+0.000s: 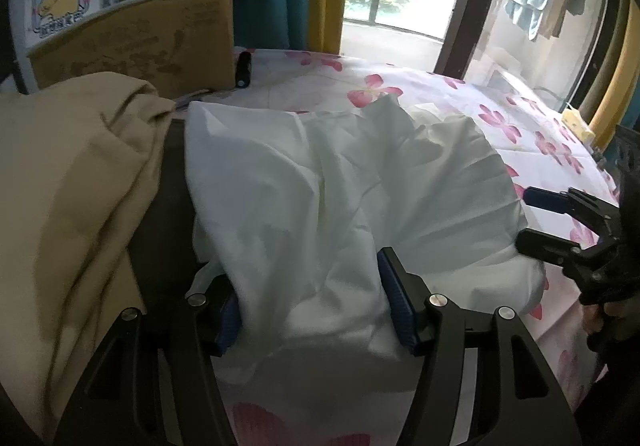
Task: Fold large clothes
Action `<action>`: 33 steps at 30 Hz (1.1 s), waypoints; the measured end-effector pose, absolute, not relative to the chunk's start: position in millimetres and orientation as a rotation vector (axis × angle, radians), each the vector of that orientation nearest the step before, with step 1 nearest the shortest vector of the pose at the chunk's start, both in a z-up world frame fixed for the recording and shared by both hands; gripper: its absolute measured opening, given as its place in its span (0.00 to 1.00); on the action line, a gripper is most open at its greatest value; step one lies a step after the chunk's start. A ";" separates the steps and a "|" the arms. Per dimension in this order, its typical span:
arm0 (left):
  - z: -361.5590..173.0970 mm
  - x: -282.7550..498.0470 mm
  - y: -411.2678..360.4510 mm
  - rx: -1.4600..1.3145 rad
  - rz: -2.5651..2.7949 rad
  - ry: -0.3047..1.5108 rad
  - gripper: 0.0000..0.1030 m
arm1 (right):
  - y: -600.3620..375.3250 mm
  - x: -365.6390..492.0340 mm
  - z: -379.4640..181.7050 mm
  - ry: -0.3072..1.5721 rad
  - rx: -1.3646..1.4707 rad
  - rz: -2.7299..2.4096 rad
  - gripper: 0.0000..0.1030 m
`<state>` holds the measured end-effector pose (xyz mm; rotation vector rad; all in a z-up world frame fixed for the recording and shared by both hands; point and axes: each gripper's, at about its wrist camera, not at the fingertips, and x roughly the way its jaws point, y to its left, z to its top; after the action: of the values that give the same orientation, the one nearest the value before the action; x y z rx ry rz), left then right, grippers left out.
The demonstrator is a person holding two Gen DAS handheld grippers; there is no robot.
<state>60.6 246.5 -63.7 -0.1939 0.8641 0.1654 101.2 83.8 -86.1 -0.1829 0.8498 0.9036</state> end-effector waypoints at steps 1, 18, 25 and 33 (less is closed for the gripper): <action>-62.6 58.9 246.0 -0.189 0.179 0.865 0.62 | 81.4 100.7 -85.3 0.854 -0.179 0.902 0.84; -50.1 21.0 223.1 -0.183 0.364 0.819 0.62 | 4.8 101.7 -73.8 0.871 -0.099 0.796 0.84; -48.7 -0.3 205.6 -0.258 0.387 0.764 0.62 | -27.1 101.2 -74.7 0.890 -0.075 0.763 0.84; -33.1 -14.4 175.3 -0.296 0.384 0.674 0.62 | -65.9 98.4 -75.6 0.901 -0.036 0.701 0.84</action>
<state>-14.4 175.3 -33.1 -0.2963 0.6740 0.3839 98.4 -65.9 -75.6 -0.0360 0.9010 0.7009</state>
